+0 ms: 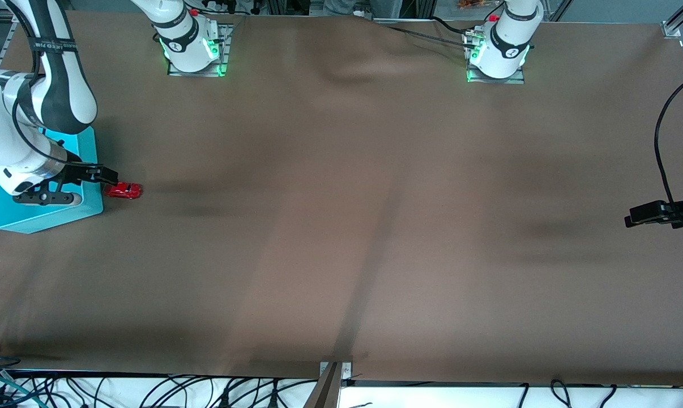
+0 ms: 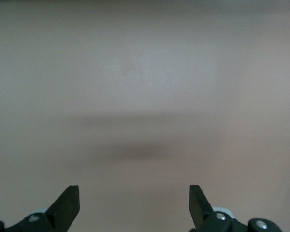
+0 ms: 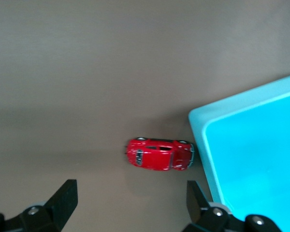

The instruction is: Wind red beetle toy and store in blue box

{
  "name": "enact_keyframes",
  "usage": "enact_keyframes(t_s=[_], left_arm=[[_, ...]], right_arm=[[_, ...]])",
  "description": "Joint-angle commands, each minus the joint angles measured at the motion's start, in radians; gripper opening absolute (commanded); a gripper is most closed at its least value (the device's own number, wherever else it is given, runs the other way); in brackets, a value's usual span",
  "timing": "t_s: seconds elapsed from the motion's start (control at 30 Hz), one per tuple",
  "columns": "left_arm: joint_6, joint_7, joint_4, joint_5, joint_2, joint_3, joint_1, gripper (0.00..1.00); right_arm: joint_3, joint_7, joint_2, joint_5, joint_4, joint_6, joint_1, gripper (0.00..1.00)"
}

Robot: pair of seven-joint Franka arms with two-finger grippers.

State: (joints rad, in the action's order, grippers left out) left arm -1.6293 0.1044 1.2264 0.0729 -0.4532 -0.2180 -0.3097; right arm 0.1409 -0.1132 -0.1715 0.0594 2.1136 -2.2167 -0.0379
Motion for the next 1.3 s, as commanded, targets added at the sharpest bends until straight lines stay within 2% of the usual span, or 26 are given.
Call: enact_keyframes(t_s=[0.0,0.33,0.6,1.03,1.27], left_arm=[[0.014,0.023,-0.001,0.004,0.005,0.002,0.001,1.0],[0.014,0.024,-0.001,0.004,0.004,0.003,0.001,1.0],[0.014,0.024,-0.001,0.002,0.004,0.002,0.0,1.0],[0.014,0.024,-0.001,0.004,0.002,0.002,0.001,1.0],[0.014,0.027,-0.001,0.004,0.002,0.002,0.001,1.0]], right_arm=[[0.014,0.09,0.014,-0.001,0.061,-0.081,-0.005,1.0],[0.016,0.311,-0.002,-0.003,0.097,-0.138,-0.005,1.0],[0.016,0.561,-0.011,-0.003,0.108,-0.169,-0.005,1.0],[0.016,0.941,-0.058,-0.001,0.167,-0.323,-0.005,1.0],[0.019,0.997,-0.074,-0.001,0.17,-0.345,-0.007,1.0]])
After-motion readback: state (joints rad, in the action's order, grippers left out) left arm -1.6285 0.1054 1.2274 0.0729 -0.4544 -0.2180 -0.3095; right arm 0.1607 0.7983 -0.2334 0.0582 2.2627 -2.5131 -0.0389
